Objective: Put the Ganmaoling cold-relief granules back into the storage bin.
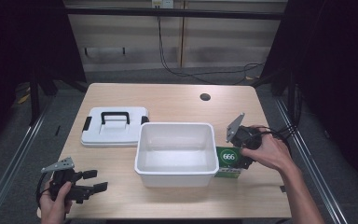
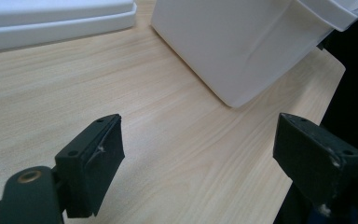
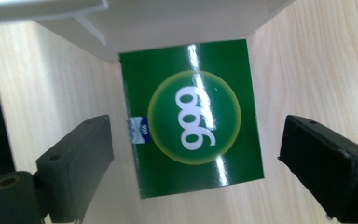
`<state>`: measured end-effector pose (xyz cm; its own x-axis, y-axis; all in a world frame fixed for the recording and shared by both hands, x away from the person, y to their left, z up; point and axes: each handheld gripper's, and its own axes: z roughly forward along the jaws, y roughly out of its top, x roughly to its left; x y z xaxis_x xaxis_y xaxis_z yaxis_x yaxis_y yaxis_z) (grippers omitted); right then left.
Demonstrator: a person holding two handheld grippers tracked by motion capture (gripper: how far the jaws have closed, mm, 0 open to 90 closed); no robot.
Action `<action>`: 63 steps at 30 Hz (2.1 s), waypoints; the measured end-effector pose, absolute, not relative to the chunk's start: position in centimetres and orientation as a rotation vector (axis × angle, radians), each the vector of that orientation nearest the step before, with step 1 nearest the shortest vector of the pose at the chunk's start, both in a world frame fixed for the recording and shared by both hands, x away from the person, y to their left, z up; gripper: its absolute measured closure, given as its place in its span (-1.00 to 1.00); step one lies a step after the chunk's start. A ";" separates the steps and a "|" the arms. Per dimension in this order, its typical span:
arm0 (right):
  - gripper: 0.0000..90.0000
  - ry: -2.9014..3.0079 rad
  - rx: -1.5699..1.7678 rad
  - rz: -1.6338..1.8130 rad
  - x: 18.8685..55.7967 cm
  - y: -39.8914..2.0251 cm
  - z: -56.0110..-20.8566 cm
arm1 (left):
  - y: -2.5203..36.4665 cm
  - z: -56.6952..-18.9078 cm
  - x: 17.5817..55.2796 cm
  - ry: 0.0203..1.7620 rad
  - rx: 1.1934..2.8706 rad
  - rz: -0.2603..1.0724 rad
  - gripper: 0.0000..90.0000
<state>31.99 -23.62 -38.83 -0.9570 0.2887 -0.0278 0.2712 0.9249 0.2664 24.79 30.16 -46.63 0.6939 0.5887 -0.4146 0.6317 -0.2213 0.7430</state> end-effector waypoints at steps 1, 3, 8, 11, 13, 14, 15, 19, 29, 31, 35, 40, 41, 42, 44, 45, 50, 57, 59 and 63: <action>-0.80 3.014 0.434 0.389 32.1 -23.4 -38.9 | 30.2 -46.6 24.8 0.951 1.900 -0.055 -0.64; -0.80 3.027 0.417 0.352 32.3 -23.1 -38.9 | 30.2 -46.6 24.8 0.948 1.901 -0.057 -0.64; -0.79 3.053 0.354 0.288 32.8 -22.2 -39.1 | 30.1 -46.7 24.8 0.947 1.903 -0.061 -0.64; -0.80 3.069 0.348 0.276 33.0 -22.1 -39.4 | 30.1 -46.7 24.8 0.946 1.902 -0.063 -0.64; -0.80 3.076 0.345 0.258 33.0 -22.0 -39.6 | 30.1 -46.7 24.8 0.945 1.905 -0.064 -0.64; -0.80 3.077 0.331 0.246 33.0 -22.0 -39.6 | 30.1 -46.7 24.8 0.945 1.905 -0.064 -0.64; -0.80 3.075 0.331 0.245 33.0 -21.9 -39.7 | 30.1 -46.7 24.8 0.943 1.907 -0.066 -0.64; -0.75 3.100 0.325 0.187 33.0 -21.7 -40.2 | 30.1 -46.7 24.8 0.944 1.906 -0.067 -0.64; -0.72 3.120 0.285 0.135 33.3 -21.0 -41.2 | 30.1 -46.7 24.8 0.942 1.906 -0.070 -0.64; -0.72 3.123 0.262 0.121 33.4 -20.9 -41.3 | 30.1 -46.7 24.9 0.942 1.907 -0.071 -0.64; -0.72 3.132 0.260 0.088 33.5 -20.7 -41.8 | 30.1 -46.8 24.9 0.944 1.911 -0.070 -0.64; -0.68 3.143 0.252 0.071 33.6 -20.6 -42.0 | 30.1 -46.8 24.8 0.947 1.908 -0.071 -0.64; -0.66 3.144 0.253 0.074 33.7 -20.6 -41.9 | 30.1 -46.8 24.8 0.948 1.906 -0.071 -0.64; -0.65 3.146 0.261 0.082 33.7 -20.7 -41.9 | 30.1 -46.8 24.8 0.948 1.906 -0.071 -0.64; -0.65 3.151 0.246 0.079 33.8 -20.7 -41.9 | 30.1 -46.8 24.8 0.948 1.906 -0.072 -0.64; -0.64 3.156 0.251 0.073 33.7 -20.7 -41.9 | 30.1 -46.8 24.8 0.949 1.904 -0.072 -0.64; -0.64 3.155 0.258 0.060 33.6 -20.7 -41.8 | 30.1 -46.8 24.8 0.948 1.906 -0.072 -0.64; -0.64 3.158 0.298 0.114 33.6 -21.4 -41.2 | 30.2 -46.7 24.8 0.954 1.901 -0.066 -0.64; -0.64 3.157 0.308 0.164 33.5 -21.7 -40.9 | 30.2 -46.7 24.8 0.955 1.900 -0.063 -0.64; -0.64 3.153 0.331 0.197 33.1 -22.5 -40.6 | 30.2 -46.7 24.8 0.955 1.900 -0.061 -0.64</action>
<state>33.13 -22.49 -40.61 -0.9777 0.2045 0.0479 0.2089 0.9706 0.1196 24.82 30.22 -46.69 0.6910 0.5884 -0.4200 0.6369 -0.2207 0.7387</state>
